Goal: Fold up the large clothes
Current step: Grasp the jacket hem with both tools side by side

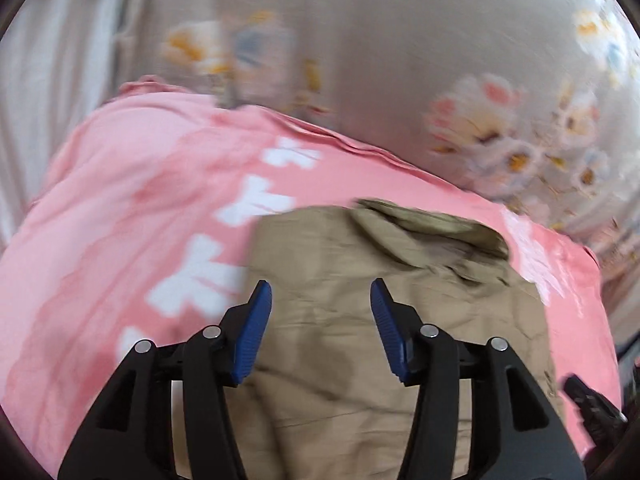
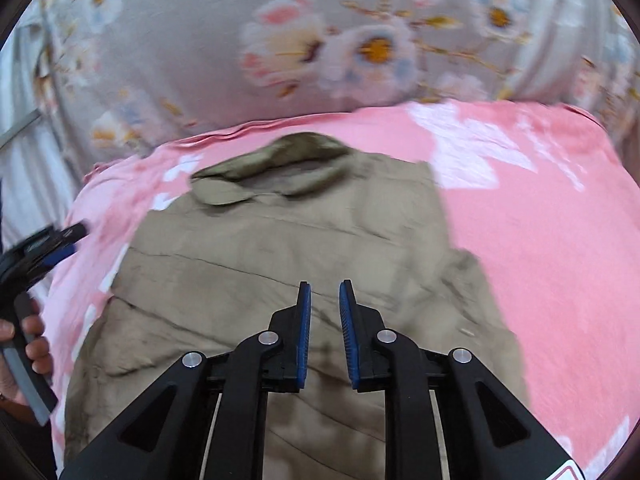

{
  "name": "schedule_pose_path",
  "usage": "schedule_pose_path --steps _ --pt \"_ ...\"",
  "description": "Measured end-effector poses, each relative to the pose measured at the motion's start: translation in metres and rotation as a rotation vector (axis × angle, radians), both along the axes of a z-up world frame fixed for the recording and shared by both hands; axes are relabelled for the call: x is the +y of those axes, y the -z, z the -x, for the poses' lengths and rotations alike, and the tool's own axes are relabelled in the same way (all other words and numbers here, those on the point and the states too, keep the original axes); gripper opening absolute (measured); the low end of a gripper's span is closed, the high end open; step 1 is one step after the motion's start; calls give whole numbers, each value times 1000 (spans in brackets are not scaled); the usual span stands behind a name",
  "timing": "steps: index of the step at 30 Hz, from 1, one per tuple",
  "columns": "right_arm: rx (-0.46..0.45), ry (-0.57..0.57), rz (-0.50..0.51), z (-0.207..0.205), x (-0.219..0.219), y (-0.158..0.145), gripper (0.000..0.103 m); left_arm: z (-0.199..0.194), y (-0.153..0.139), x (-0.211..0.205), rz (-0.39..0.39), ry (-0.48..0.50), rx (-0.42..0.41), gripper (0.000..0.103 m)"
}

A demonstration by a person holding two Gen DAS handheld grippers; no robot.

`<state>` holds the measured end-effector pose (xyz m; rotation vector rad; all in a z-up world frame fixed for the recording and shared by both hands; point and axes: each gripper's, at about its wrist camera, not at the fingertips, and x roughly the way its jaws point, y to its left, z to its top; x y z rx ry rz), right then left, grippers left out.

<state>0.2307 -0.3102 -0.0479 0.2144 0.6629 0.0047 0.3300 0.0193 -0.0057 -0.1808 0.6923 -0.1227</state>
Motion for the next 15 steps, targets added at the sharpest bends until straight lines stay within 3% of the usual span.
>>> schedule_pose_path --steps 4,8,15 --pt "68 -49 40 -34 25 23 11 -22 37 -45 -118 50 89 49" --pt "118 -24 121 -46 34 47 10 -34 79 -58 -147 38 169 50" --pt "127 -17 101 -48 28 71 4 -30 98 -61 -188 25 137 51"
